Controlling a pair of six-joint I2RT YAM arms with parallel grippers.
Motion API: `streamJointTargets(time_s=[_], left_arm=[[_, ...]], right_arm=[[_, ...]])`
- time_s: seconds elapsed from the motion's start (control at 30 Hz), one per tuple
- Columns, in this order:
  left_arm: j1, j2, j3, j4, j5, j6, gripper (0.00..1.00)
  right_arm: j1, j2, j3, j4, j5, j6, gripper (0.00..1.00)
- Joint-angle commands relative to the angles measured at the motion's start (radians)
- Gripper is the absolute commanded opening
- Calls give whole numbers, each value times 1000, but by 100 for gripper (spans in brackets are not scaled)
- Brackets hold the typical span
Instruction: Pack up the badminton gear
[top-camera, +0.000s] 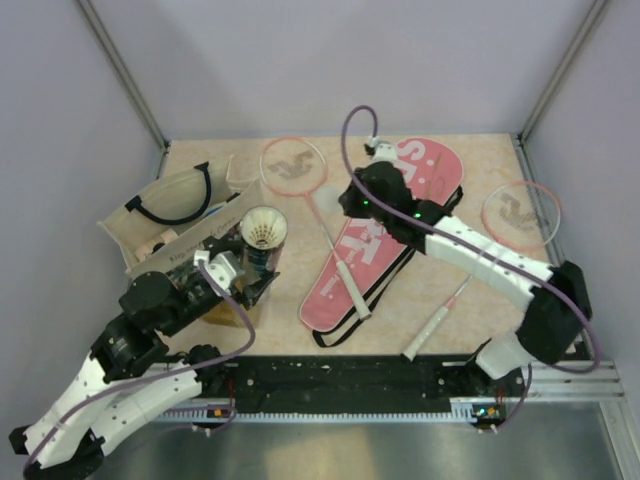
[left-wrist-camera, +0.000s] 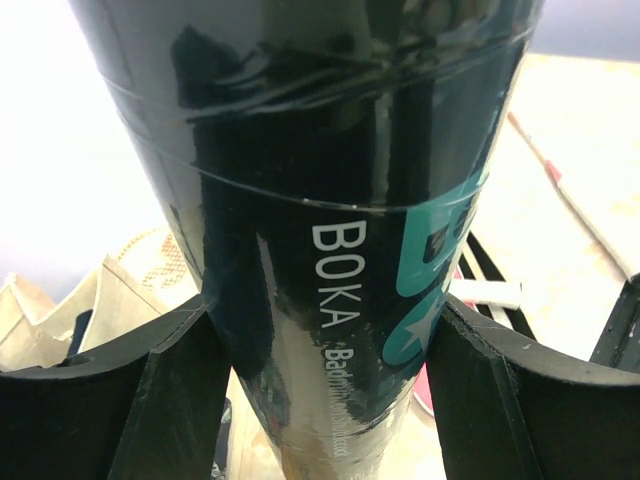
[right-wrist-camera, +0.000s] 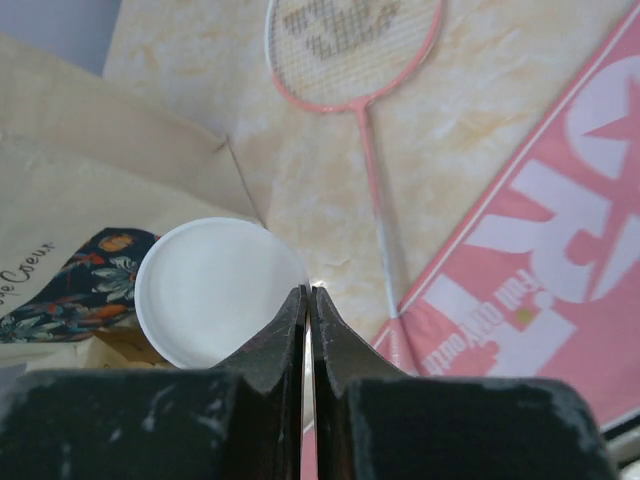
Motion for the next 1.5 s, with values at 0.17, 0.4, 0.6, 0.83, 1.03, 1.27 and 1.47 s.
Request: streamJointTargets(time_s=[0.17, 0.4, 0.6, 0.83, 1.03, 1.27, 1.47], left_arm=[[2, 185, 1, 103, 28, 53, 17], [2, 357, -28, 233, 54, 96, 17], [2, 500, 4, 279, 83, 108, 17], [2, 577, 53, 255, 80, 133, 17], [2, 594, 66, 233, 77, 174, 17], [1, 609, 75, 215, 77, 220, 17], [2, 620, 90, 203, 84, 239, 17]], right_arm=[[-75, -419, 10, -217, -61, -222, 0], [-73, -585, 51, -263, -277, -231, 0], [-75, -569, 94, -307, -342, -298, 0], [-75, -504, 140, -401, -408, -349, 0], [-73, -457, 157, -502, -428, -378, 0], [-67, -441, 165, -528, -432, -390, 0], [-59, -434, 171, -583, -388, -403, 2]])
